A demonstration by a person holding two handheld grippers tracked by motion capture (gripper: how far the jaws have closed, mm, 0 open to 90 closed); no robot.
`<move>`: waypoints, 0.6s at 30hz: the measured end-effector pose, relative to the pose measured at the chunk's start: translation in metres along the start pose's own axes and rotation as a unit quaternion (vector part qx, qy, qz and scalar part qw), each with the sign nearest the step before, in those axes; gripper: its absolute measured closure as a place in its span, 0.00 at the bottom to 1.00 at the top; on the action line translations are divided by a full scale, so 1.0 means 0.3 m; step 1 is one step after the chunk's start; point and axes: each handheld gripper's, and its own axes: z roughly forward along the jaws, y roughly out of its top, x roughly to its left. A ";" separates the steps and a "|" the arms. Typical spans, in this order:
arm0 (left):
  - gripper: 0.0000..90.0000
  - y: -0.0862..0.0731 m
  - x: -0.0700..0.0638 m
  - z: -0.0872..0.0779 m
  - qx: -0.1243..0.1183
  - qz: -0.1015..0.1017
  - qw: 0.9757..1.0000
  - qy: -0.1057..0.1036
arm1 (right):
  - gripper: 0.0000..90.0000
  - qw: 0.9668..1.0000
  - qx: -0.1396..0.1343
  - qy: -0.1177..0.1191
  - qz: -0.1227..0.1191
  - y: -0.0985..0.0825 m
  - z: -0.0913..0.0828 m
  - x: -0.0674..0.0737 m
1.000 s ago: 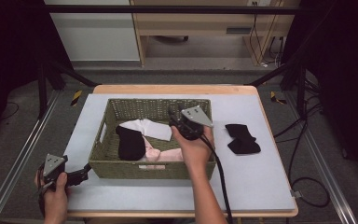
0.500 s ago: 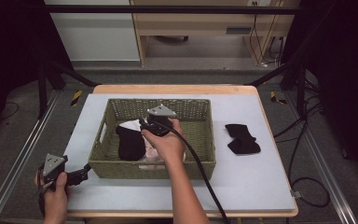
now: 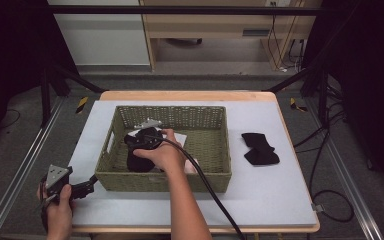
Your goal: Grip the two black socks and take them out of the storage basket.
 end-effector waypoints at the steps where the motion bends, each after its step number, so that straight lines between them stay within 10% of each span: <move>1: 0.00 0.000 0.000 0.000 0.000 0.001 1.000 0.000 | 0.31 1.000 0.003 0.001 -0.003 -0.007 0.005 -0.001; 4: 0.00 0.000 -0.001 0.000 0.000 0.001 1.000 0.000 | 0.33 0.999 0.030 0.003 -0.012 -0.034 0.022 -0.002; 8: 0.00 0.000 -0.001 0.000 0.000 0.001 1.000 0.000 | 0.72 0.998 0.063 0.001 -0.021 -0.044 0.022 -0.008; 10: 0.00 0.000 -0.001 0.000 0.000 0.001 1.000 -0.001 | 0.88 0.998 0.053 0.015 -0.006 -0.034 0.005 -0.015; 18: 0.00 0.000 -0.001 0.000 0.000 0.001 1.000 -0.001 | 0.91 0.999 -0.032 -0.021 -0.006 -0.008 -0.062 -0.048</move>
